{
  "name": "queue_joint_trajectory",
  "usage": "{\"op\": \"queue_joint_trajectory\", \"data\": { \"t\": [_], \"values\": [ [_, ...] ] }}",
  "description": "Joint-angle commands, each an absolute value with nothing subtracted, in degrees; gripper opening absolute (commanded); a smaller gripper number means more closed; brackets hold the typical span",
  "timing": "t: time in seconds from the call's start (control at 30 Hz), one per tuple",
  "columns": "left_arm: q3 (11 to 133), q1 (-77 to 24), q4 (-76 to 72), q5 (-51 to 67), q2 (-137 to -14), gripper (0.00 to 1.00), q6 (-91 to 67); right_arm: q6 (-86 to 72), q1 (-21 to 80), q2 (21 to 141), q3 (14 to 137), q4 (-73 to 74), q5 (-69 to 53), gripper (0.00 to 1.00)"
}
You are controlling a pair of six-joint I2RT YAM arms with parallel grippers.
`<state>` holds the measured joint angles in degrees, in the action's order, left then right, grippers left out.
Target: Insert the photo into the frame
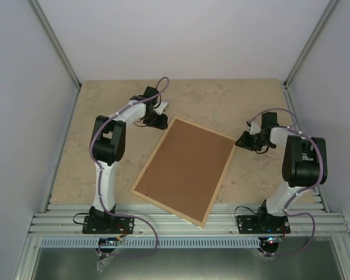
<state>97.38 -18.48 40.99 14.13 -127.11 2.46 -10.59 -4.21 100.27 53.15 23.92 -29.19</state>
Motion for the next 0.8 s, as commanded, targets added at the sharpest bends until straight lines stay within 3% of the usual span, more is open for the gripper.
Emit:
{"op": "queue_joint_trajectory", "data": {
  "t": [0.0,0.47,0.77],
  "values": [
    [94.6,-18.2,45.0,13.5,-129.0,0.48,3.1,-12.1,-3.1,103.9,53.6,22.3,-26.8,0.20],
    [89.4,-22.0,45.6,21.6,-130.2,0.33,7.4,-13.0,1.4,111.0,56.6,23.4,-27.7,0.19],
    [88.2,-23.3,44.3,24.7,-130.9,0.30,6.7,-9.9,6.3,115.7,62.2,26.7,-26.9,0.20]
  ]
}}
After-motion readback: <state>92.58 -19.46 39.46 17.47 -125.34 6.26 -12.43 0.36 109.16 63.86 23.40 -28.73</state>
